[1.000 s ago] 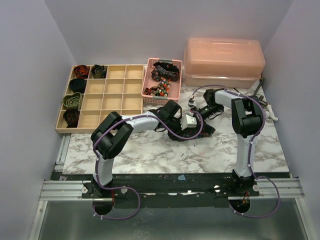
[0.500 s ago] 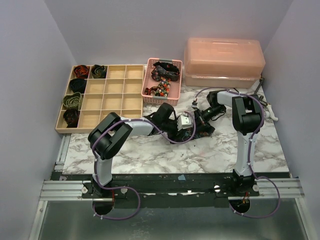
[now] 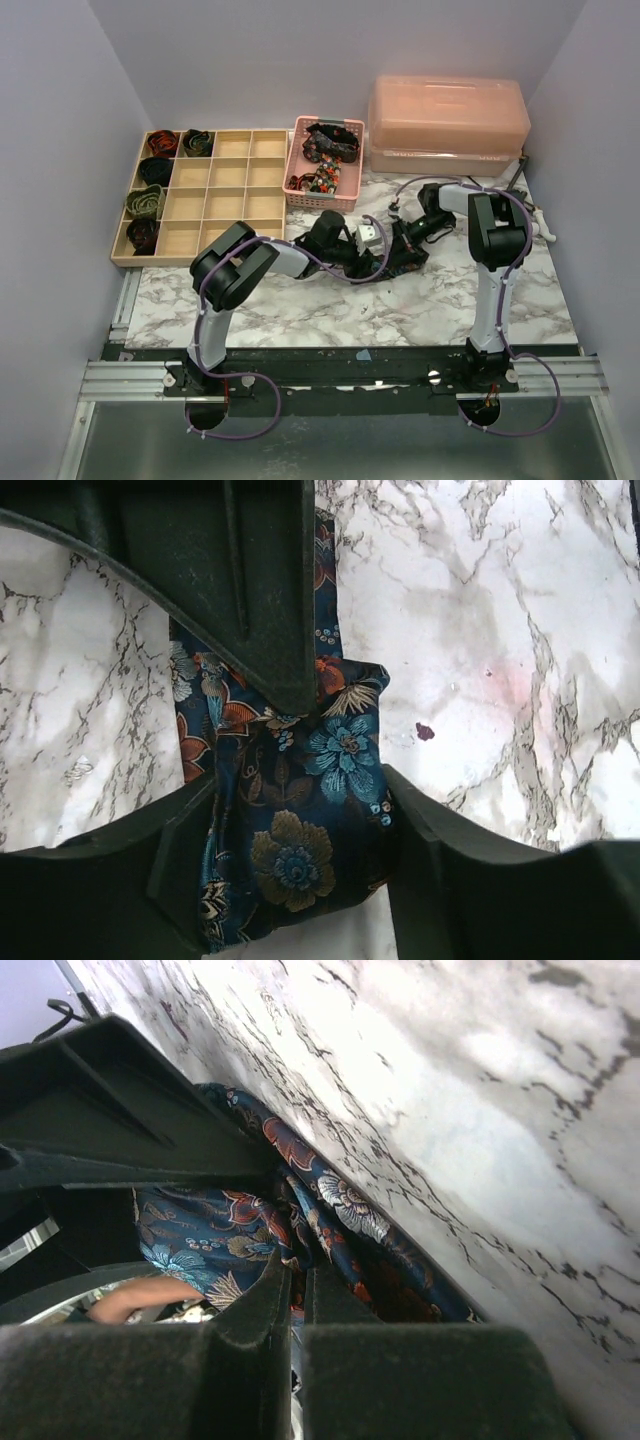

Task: Roll the ties
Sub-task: Roll the tie at the center of the board.

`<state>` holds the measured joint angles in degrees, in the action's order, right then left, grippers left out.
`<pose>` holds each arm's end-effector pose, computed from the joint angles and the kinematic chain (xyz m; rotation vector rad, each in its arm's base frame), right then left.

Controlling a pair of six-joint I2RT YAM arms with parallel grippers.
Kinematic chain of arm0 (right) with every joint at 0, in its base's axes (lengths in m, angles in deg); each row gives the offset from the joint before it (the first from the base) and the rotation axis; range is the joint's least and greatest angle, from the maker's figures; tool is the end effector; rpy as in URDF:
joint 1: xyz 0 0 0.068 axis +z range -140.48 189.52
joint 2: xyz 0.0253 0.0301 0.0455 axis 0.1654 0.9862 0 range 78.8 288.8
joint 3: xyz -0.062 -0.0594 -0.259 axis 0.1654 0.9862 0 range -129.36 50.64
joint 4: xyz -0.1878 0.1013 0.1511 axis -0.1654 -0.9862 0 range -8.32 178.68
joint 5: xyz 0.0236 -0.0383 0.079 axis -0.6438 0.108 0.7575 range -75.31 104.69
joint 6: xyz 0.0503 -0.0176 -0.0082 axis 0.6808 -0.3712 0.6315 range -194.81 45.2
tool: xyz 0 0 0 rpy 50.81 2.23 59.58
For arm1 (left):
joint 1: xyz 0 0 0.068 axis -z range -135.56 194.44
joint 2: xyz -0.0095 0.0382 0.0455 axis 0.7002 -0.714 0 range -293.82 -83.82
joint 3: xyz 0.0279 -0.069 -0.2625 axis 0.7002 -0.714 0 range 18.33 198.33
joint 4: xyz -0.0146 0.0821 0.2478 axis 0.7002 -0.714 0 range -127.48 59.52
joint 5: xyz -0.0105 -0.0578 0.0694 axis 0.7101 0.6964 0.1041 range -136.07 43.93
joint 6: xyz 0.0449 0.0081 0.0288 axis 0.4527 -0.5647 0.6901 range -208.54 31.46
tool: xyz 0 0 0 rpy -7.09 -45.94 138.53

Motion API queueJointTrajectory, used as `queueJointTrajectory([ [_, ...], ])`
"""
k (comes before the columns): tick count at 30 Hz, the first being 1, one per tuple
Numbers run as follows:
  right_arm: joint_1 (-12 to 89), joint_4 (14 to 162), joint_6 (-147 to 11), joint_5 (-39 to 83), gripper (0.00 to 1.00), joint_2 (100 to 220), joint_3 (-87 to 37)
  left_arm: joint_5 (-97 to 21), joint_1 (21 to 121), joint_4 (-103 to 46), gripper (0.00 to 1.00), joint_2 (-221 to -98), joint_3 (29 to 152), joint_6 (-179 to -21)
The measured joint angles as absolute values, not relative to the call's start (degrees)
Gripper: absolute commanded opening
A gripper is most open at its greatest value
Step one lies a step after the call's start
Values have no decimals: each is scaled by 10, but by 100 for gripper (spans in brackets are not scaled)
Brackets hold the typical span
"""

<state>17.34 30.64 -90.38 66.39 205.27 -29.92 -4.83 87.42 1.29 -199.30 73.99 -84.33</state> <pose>0.3601 0.0777 0.0983 0.3866 -2.6487 -1.3139 0.2748 -0.2881 0.1228 1.2597 1.7135 -1.1494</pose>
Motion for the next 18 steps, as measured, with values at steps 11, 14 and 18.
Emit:
queueJointTrajectory([
  [11,142,286,-908,663,12,2044,-310,-119,897,-66,4,-1965,751,-816],
  [14,127,290,-914,648,5,2035,-303,-125,899,-87,2,-1953,747,-795],
  [18,115,295,-913,621,3,2028,-265,-127,899,-122,3,-1948,758,-781],
])
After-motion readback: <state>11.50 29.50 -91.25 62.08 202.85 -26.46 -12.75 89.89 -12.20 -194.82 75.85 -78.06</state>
